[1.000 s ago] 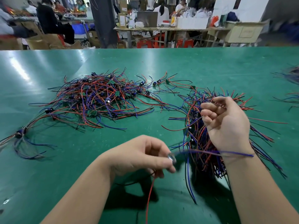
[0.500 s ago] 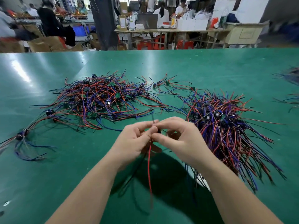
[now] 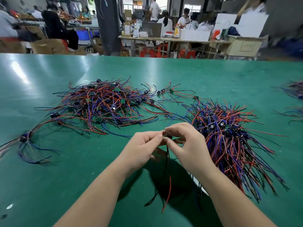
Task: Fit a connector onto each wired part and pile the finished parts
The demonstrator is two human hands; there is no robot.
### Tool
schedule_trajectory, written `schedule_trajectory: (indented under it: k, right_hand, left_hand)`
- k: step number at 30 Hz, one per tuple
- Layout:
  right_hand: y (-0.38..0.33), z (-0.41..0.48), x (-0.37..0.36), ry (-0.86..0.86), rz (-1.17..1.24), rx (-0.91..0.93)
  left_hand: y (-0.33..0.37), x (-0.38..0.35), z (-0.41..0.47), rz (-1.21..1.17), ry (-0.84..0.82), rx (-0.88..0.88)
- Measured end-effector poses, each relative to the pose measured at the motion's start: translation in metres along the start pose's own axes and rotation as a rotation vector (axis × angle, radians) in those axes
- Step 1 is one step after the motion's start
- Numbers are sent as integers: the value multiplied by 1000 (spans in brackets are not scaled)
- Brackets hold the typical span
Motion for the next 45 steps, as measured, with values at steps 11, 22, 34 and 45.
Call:
schedule_trajectory:
  k: [11,22,34,45]
  right_hand:
    - [-12,-7,-8,-134,123,10]
    - [-23,-4,-4,2,-40,156]
    - [-14,15,59,51,-134,103]
    - [74,63,94,-456,-952,-327]
  left_hand:
    - [-4,20,7,-287,254,67]
    - [1,22,8,-497,202,38]
    - [2,28,11,-558,278,26]
    - [4,42,10,-565,417,20]
Point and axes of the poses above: each hand's wrist, its own z-axis towards the middle knuckle, its own x-axis out of the back of the hand, y = z × x, the point moved 2 cm from there along z, towards the middle knuckle, and after that the axes turned 14 degrees about -z, right-handed, at the moved point
